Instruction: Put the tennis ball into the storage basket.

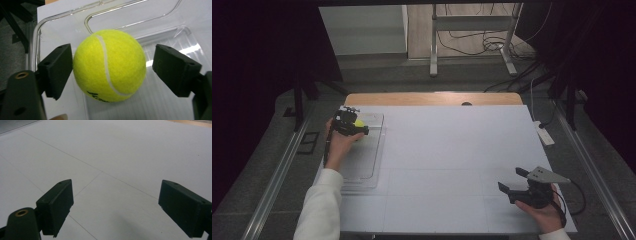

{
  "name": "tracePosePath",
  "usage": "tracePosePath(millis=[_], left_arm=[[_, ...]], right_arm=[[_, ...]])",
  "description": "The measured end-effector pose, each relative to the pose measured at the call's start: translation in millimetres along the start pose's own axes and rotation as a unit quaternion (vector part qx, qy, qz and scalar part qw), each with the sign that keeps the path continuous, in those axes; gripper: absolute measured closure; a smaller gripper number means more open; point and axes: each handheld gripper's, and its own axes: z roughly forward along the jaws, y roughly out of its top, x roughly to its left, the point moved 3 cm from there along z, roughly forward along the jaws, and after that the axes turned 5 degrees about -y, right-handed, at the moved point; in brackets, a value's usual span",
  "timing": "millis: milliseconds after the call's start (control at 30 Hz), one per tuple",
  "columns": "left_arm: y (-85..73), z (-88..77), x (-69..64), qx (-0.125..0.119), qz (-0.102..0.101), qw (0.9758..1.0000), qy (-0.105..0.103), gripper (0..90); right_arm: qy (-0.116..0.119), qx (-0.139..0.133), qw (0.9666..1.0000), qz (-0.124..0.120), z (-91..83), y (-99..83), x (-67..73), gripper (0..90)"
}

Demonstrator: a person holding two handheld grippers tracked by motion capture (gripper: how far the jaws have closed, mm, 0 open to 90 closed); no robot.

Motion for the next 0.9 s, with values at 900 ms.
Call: tracePosePath(millis=[900], left_arm=[[-17.4, -57.9, -17.1, -0.13, -0.022, 0.98, -0.149, 14.2]], right_arm=[[-0.001, -0.004, 1.0, 0.001, -1.8, 0.8, 0.4, 13.1]])
